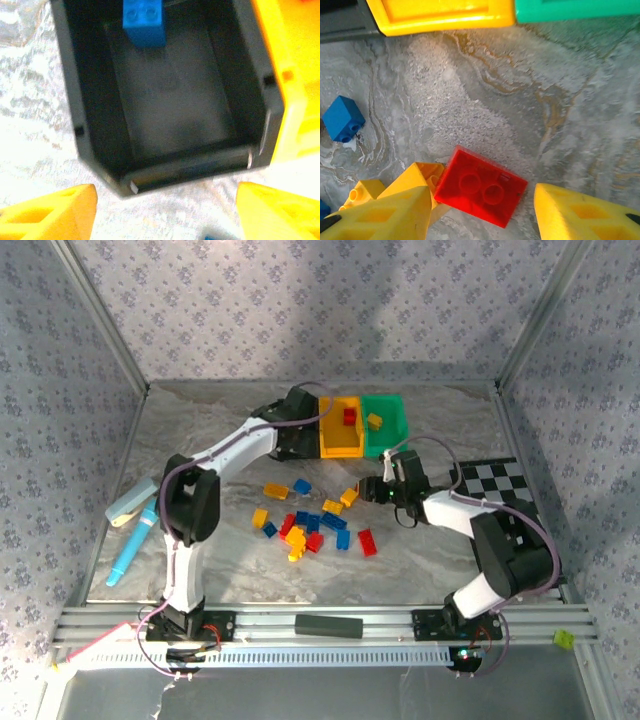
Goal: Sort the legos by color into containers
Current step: Place the lego in the container, then pick up the lego from the center of the table.
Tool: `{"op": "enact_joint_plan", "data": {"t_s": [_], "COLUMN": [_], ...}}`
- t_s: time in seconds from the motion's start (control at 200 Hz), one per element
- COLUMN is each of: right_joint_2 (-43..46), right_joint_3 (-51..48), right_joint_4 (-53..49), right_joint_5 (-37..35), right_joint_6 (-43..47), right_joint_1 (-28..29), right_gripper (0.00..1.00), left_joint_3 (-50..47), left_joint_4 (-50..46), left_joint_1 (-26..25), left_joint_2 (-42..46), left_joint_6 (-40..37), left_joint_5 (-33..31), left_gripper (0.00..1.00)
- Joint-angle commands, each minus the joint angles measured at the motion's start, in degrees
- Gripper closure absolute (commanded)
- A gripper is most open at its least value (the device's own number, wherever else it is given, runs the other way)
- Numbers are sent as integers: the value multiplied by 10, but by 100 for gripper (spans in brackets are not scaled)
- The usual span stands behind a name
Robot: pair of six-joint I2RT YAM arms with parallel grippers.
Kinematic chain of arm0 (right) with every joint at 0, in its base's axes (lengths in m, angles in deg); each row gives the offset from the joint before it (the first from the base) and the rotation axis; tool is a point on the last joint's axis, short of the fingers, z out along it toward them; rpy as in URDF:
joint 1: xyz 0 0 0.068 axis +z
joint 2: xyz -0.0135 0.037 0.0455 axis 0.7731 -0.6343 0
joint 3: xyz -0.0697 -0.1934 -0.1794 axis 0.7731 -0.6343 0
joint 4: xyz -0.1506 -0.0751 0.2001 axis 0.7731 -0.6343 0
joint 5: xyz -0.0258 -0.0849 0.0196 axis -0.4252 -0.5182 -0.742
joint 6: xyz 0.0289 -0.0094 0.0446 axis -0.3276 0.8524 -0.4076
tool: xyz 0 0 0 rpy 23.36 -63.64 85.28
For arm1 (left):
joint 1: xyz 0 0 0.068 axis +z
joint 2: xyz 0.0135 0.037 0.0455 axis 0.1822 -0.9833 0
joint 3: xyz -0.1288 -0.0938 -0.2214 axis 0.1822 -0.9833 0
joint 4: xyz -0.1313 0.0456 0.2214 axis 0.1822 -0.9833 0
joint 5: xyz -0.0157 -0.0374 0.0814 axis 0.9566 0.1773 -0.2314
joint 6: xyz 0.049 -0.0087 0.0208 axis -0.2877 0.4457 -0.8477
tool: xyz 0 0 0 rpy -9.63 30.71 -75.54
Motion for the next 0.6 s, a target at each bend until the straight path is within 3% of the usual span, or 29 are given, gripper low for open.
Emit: {"op": "enact_joint_plan", "data": {"t_s": [0.0,0.2,0.595], "right_joint_2": [-25,-52,-84], "right_joint_3": [31,55,93], "right_joint_4": [-14,-36,-102], "right_joint_5": [32,18,-60], "right_joint_6": [-14,-10,10], "right_joint_1": [7,23,19], "right_gripper": [41,41,42], "left_joint_3": [-66,-148,-171], "left_joint_4": [89,114,92], "left_joint_1": [-7,-11,-10], "left_joint_2": [80,135,134], "left_joint_6": [11,1,-26], "left_joint_5": [0,-11,-16], "left_gripper": [27,27,27]}}
